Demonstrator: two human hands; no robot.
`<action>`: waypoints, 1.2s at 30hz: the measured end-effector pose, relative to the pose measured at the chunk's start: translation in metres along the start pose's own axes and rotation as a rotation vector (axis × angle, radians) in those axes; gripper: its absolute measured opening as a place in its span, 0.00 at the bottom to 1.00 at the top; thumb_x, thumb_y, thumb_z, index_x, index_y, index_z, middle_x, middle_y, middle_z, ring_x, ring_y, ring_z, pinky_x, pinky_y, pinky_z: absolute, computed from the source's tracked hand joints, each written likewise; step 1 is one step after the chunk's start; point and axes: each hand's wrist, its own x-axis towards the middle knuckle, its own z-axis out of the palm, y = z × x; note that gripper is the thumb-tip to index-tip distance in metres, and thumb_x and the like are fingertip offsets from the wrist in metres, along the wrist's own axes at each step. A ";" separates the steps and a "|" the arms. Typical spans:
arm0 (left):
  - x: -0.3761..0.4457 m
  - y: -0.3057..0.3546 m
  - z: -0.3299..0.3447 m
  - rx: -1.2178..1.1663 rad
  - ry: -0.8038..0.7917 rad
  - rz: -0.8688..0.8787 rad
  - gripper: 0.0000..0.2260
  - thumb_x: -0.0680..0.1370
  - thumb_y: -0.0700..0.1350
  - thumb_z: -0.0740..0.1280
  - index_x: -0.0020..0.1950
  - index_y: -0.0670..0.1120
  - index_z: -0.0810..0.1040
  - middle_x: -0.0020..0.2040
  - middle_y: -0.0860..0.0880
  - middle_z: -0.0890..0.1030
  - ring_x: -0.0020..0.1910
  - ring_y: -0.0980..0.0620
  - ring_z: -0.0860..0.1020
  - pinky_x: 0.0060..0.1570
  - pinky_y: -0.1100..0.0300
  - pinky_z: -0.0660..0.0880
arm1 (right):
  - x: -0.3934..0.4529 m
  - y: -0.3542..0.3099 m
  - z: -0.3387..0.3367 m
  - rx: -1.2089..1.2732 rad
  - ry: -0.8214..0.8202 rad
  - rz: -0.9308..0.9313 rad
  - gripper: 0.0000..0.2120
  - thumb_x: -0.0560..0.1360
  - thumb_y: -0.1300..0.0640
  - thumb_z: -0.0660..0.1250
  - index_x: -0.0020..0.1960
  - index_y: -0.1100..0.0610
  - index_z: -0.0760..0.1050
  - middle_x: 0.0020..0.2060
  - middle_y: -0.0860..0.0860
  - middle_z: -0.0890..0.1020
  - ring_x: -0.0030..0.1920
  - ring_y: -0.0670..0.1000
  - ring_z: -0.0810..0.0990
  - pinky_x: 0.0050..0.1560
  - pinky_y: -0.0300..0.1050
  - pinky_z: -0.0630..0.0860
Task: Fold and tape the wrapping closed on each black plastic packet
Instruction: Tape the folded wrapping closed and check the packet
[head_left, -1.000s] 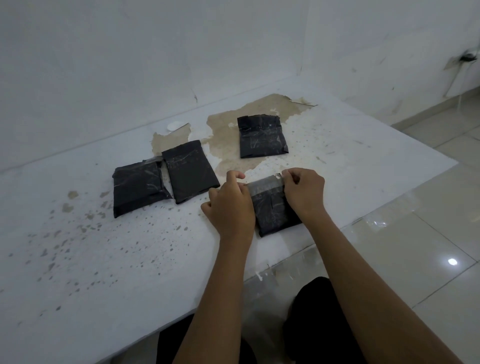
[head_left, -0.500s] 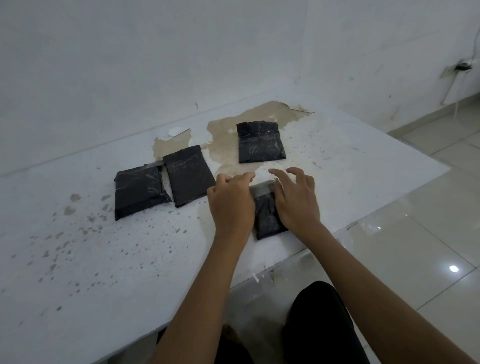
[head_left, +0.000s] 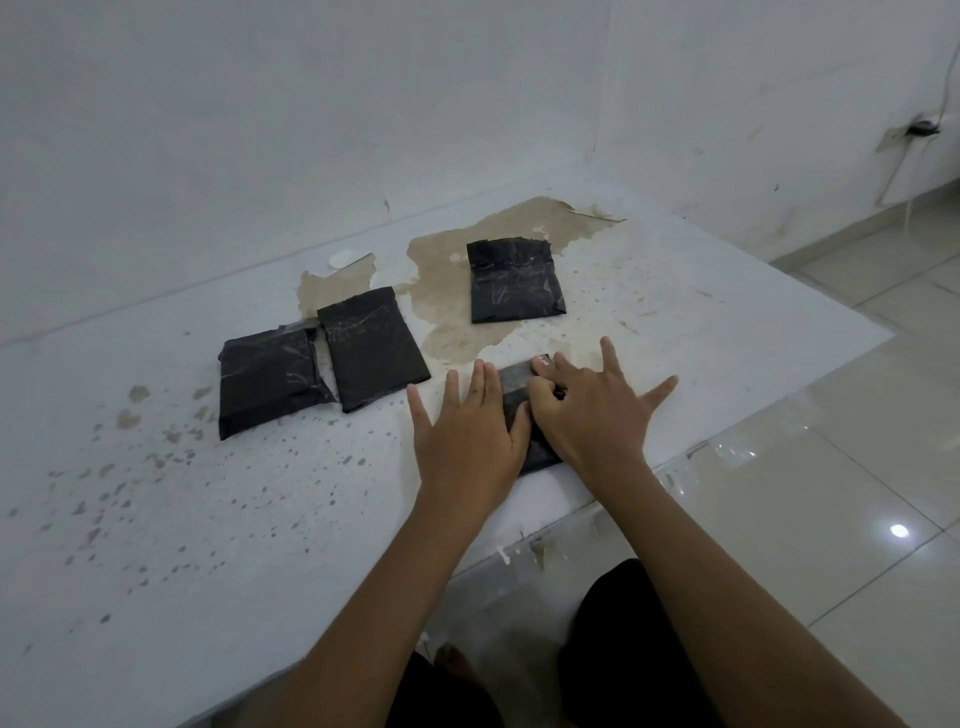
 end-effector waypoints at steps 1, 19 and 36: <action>-0.001 0.000 -0.001 0.018 -0.002 -0.010 0.32 0.84 0.64 0.42 0.84 0.49 0.47 0.84 0.53 0.51 0.83 0.49 0.48 0.75 0.34 0.35 | -0.001 -0.001 -0.001 0.017 0.003 0.015 0.22 0.79 0.45 0.54 0.71 0.41 0.73 0.72 0.47 0.74 0.81 0.49 0.50 0.70 0.79 0.36; -0.008 0.026 -0.022 -1.522 0.127 -0.402 0.21 0.82 0.51 0.68 0.74 0.54 0.67 0.60 0.58 0.79 0.55 0.62 0.80 0.49 0.69 0.77 | -0.008 -0.012 -0.009 1.150 -0.024 0.102 0.16 0.76 0.47 0.72 0.61 0.52 0.77 0.48 0.48 0.87 0.49 0.48 0.86 0.52 0.47 0.83; -0.016 0.017 -0.057 -1.740 0.426 -0.523 0.11 0.82 0.49 0.69 0.60 0.46 0.84 0.49 0.49 0.88 0.48 0.54 0.86 0.49 0.58 0.84 | -0.027 -0.036 -0.037 1.507 -0.150 0.109 0.11 0.81 0.57 0.65 0.59 0.62 0.81 0.50 0.58 0.86 0.53 0.59 0.86 0.55 0.58 0.82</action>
